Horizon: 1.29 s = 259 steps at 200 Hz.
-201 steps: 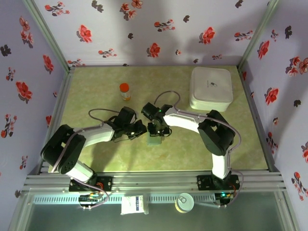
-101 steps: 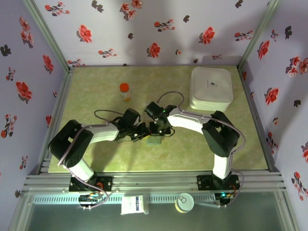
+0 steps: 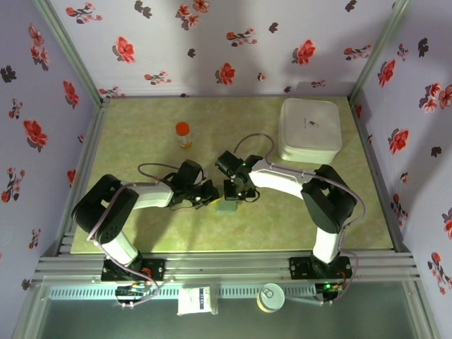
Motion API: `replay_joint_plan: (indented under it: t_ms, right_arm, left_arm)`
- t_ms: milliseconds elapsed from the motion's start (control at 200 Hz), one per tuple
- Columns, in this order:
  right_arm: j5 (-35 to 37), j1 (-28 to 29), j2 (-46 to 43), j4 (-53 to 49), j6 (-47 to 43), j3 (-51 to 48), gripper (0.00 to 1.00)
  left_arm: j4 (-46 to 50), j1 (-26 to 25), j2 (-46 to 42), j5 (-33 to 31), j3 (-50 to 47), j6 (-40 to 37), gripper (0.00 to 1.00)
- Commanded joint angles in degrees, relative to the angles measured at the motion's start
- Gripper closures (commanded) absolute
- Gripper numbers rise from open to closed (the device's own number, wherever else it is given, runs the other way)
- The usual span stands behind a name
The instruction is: Take the credit cards out of the card holder
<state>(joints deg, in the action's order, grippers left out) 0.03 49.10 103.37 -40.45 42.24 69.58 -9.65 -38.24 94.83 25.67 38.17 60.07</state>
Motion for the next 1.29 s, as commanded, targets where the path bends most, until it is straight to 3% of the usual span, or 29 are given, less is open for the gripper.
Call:
replay_joint_plan:
  t_ms: [0, 245, 435, 545, 885, 1290]
  right_arm:
    - [7.19, -0.85, -1.51, -8.93, 0.92, -1.01, 1.0]
    - [4.24, -0.98, -3.77, -5.12, 1.78, -1.73, 1.0]
    - [2.06, -1.28, -4.32, -1.65, 2.56, -2.33, 0.81]
    - [0.45, -1.61, -3.88, 0.29, 2.89, -2.72, 0.76]
    - [-1.75, -2.03, -1.27, 3.45, 2.95, -3.62, 0.71]
    - [-2.17, -2.51, 1.25, 4.77, 2.59, -4.36, 0.74]
  left_arm:
    - [13.41, 0.89, 3.95, -6.34, -3.77, -0.8, 1.0]
    - [12.19, 0.68, 1.87, -4.11, -2.38, -0.09, 1.0]
    - [13.14, 0.45, -1.05, -3.49, -0.63, 0.2, 1.0]
    - [13.78, 0.28, -2.34, -3.17, 0.22, 0.36, 0.99]
    - [13.61, -0.49, -3.07, -2.43, 1.55, 0.96, 0.95]
    - [13.85, -1.01, -3.41, -2.65, 2.17, 1.69, 0.95]
